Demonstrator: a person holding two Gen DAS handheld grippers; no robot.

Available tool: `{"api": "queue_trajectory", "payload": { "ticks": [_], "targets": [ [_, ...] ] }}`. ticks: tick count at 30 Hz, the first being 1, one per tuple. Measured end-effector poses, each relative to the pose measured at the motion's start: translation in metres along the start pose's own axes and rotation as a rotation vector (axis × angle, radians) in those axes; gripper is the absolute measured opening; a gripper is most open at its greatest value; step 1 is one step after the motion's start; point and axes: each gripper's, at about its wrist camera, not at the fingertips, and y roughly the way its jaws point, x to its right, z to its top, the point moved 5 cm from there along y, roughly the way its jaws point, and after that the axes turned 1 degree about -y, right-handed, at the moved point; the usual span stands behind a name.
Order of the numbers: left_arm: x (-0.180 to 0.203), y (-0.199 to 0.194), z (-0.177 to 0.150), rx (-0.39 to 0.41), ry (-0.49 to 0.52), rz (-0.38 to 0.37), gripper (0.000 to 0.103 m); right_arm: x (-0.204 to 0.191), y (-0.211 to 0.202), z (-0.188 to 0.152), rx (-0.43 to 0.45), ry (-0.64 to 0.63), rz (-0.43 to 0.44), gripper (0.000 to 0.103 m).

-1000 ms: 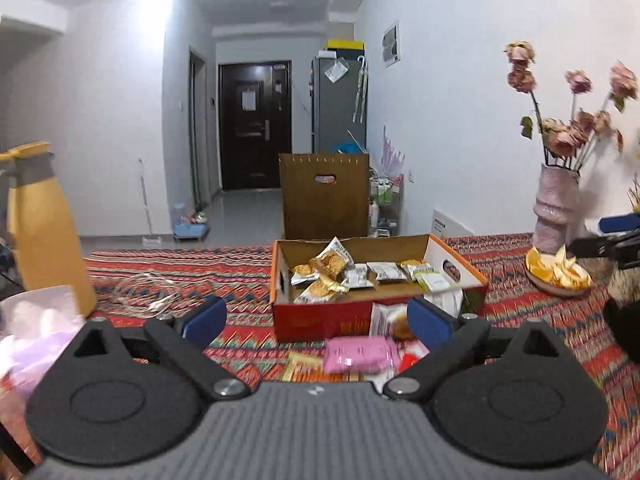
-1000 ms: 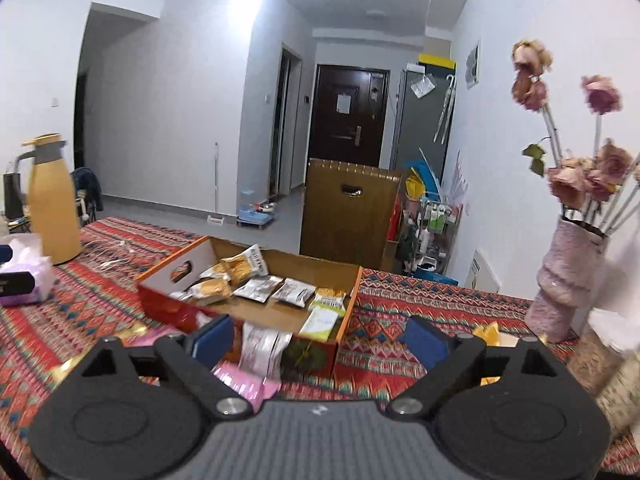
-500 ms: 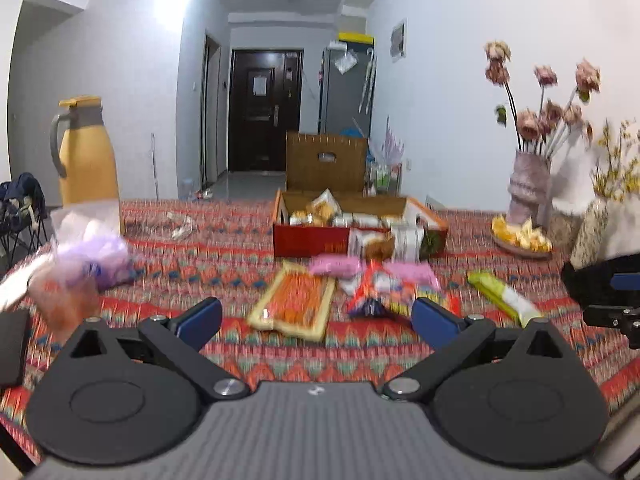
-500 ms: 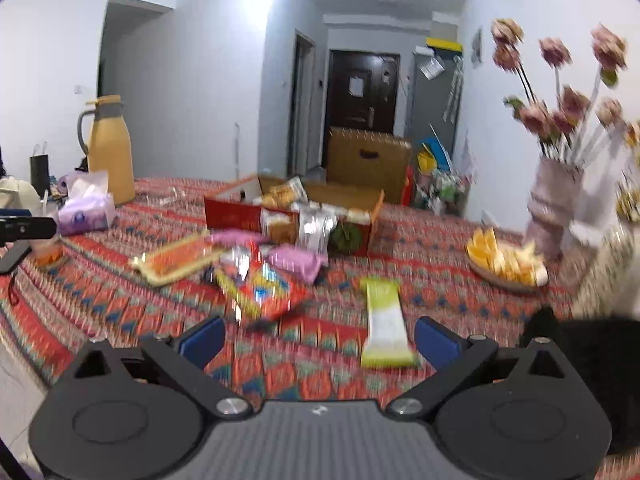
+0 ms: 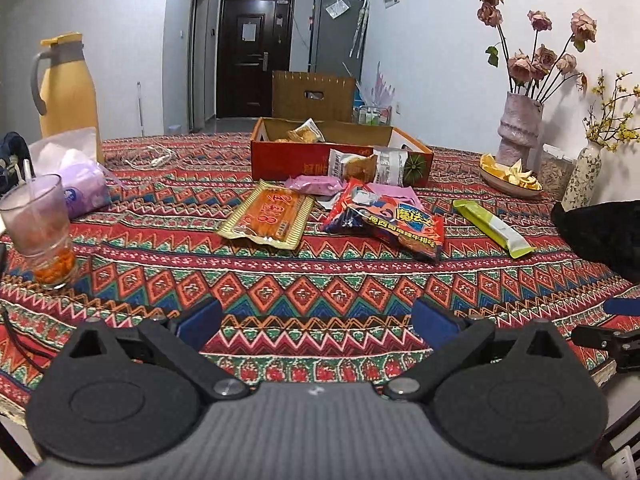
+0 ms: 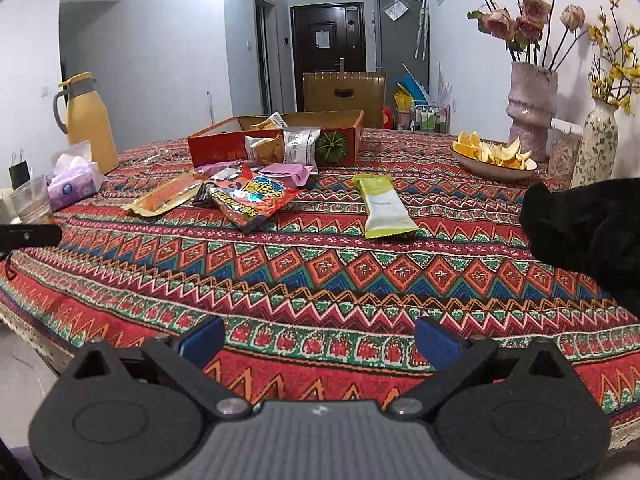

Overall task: Organize snacks
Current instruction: 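Withdraw both grippers from the box back toward the snack pile, then grasp a pink packet with the left gripper while the right grasps a green bar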

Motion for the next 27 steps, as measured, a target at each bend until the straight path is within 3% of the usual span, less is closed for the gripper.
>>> {"api": "queue_trajectory", "payload": {
  "ticks": [11, 22, 27],
  "targets": [
    [-0.004, 0.047, 0.014, -0.059, -0.01, 0.015, 0.103, 0.016, 0.045, 0.024, -0.029, 0.008, -0.006, 0.099],
    [-0.004, 0.133, 0.085, -0.054, -0.008, -0.01, 0.096, 0.046, 0.132, 0.085, -0.029, -0.079, -0.073, 0.087],
    [0.001, 0.197, 0.121, -0.06, 0.007, -0.035, 0.096, 0.062, 0.181, 0.113, -0.053, -0.127, -0.107, 0.076]
  ]
}}
